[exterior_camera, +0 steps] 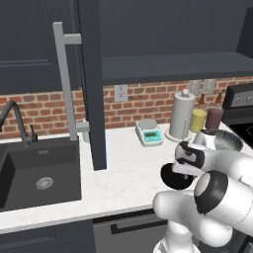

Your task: Pick up the bowls on the counter and stack them on top of one another in the open cabinet. Place the smaller bowl on top of the larger bowl.

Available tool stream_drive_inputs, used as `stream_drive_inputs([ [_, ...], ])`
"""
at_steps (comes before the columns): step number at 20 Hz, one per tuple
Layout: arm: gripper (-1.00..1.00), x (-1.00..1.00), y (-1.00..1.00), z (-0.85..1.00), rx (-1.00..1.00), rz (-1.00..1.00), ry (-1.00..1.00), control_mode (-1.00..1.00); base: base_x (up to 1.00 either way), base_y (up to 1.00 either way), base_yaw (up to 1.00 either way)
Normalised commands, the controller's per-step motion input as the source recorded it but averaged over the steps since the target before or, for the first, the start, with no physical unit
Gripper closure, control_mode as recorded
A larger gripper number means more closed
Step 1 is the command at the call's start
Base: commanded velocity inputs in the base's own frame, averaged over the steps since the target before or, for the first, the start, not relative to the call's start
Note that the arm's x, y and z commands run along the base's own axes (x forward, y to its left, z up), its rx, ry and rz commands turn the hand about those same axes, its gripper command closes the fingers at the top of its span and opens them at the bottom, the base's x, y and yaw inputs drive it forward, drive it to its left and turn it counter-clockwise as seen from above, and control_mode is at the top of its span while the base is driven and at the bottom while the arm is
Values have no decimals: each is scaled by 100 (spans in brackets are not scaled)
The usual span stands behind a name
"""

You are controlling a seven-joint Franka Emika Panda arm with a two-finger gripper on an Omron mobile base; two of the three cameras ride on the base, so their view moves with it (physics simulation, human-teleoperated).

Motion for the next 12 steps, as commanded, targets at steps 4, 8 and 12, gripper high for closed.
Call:
stream_drive_inputs([
  [4,100,0,0,2,0,-1,-1,-100,0,0,0],
  [8,100,-4,-29,52,7,-19,-22,-100,0,0,0],
  [12,100,-4,-61,91,11,-37,-29,-100,0,0,0],
])
